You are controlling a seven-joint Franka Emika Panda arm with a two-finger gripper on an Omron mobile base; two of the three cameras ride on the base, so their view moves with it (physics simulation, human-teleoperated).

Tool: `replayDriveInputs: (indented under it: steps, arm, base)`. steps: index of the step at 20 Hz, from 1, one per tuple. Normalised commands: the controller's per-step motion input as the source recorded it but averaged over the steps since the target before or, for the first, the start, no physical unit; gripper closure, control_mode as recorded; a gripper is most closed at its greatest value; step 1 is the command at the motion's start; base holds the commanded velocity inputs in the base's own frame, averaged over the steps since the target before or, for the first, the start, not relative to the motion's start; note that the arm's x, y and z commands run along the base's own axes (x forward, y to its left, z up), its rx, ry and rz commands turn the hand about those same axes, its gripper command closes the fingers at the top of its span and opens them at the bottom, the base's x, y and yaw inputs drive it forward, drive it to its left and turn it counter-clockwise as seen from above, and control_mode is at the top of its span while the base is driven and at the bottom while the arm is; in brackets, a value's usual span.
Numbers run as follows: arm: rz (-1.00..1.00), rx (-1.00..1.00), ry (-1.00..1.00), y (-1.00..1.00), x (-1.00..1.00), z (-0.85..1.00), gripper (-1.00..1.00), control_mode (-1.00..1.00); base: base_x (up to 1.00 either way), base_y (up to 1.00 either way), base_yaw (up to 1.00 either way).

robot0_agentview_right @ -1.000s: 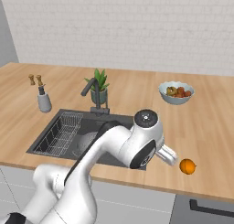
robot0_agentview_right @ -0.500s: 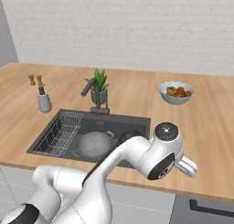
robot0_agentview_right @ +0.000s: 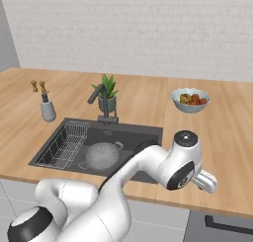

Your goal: Put the colander in the sink, put the orange in the colander, and turn on the sink faucet and pour water over the colander.

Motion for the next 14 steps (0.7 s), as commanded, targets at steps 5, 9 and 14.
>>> replayDriveInputs:
  steps: [5,9,14]
  arm:
    - [0.00,0.00,0.10,-0.04,0.26,-0.27,-1.00,-1.00]
    - [0.00,0.00,0.12,-0.17,0.33,-0.29,-1.00,-1.00]
    - [0.00,0.01,0.12,-0.28,0.36,-0.26,-1.00,-1.00]
  base:
    - [0.00,0.00,0.00]
    - [0.00,0.00,0.00]
    - [0.00,0.00,0.00]
